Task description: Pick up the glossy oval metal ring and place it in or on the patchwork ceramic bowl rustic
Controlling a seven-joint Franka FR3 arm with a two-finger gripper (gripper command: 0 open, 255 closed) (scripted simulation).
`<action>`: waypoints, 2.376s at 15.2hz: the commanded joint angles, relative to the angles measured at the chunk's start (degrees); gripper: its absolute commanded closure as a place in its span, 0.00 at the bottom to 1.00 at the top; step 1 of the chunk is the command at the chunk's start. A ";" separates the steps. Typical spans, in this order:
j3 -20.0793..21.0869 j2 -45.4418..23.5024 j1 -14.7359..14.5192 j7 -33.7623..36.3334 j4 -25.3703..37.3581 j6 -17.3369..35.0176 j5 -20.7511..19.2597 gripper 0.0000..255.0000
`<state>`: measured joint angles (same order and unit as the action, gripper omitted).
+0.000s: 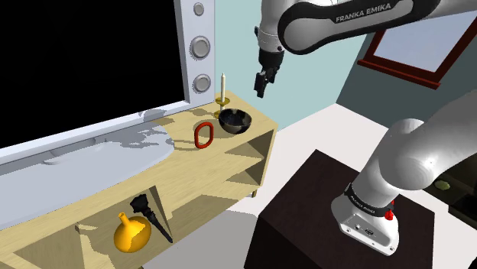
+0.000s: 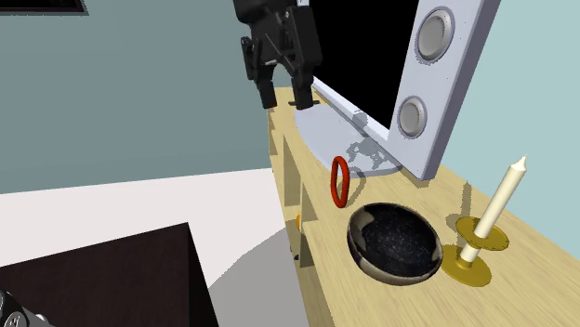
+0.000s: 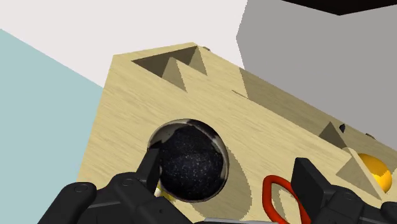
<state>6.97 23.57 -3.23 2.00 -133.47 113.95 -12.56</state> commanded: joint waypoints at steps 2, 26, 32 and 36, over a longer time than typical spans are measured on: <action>0.97 -5.51 -0.29 -0.71 0.90 5.00 -2.33 0.00; 3.04 -45.12 -4.39 3.35 19.26 24.68 -27.58 0.00; 2.68 -46.07 -4.35 3.71 19.50 25.40 -28.17 0.00; 2.68 -46.06 -4.35 3.70 19.50 25.40 -28.16 0.00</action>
<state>9.65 -22.49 -7.57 5.70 -113.97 139.35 -40.73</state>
